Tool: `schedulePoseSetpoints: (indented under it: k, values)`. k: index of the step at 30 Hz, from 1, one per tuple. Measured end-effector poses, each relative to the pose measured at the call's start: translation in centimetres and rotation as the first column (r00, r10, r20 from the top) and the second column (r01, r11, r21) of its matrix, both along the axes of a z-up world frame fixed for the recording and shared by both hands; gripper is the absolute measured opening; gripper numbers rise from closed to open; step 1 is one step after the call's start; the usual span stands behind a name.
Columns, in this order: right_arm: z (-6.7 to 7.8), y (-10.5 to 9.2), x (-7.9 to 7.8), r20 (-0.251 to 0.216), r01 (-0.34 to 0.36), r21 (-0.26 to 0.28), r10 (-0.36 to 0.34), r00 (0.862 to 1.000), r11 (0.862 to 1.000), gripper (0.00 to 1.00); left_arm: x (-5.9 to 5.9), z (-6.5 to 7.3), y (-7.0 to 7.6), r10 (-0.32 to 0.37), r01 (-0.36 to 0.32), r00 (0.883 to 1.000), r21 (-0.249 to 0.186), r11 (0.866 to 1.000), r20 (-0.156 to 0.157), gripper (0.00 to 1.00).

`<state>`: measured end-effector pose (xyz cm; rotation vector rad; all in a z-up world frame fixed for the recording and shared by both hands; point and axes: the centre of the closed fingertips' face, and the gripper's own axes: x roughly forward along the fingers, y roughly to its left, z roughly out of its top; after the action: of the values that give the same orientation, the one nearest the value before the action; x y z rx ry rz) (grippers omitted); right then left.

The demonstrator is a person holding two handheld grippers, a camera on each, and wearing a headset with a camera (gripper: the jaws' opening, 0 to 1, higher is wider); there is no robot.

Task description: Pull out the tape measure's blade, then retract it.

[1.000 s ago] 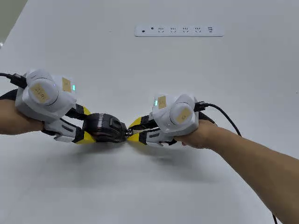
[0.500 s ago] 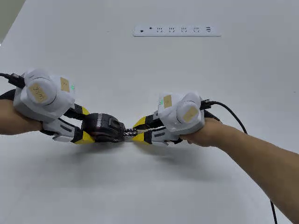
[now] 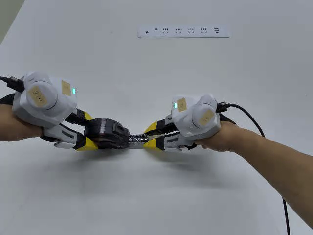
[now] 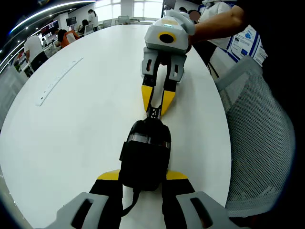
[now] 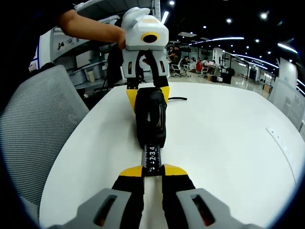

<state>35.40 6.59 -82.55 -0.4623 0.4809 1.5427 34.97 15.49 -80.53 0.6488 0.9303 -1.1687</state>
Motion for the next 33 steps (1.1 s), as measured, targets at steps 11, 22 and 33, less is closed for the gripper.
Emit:
schedulePoseSetpoints:
  k: [11,22,33]
  values:
    - [0.1,-1.0,0.0,0.007,-0.012,-0.006,0.012,1.0,1.0,0.12,-0.1,0.0,0.0,0.0,0.0,1.0,0.001,1.0,-0.002,0.28]
    - [0.1,-2.3,0.2,0.013,-0.017,-0.016,0.017,1.0,1.0,0.12,0.0,0.1,-0.1,-0.001,0.001,1.0,0.002,1.0,-0.004,0.28]
    - [0.0,-3.8,0.4,0.015,-0.023,-0.028,0.024,1.0,0.999,0.12,0.0,0.1,-0.2,0.0,0.0,1.0,0.003,1.0,-0.005,0.28]
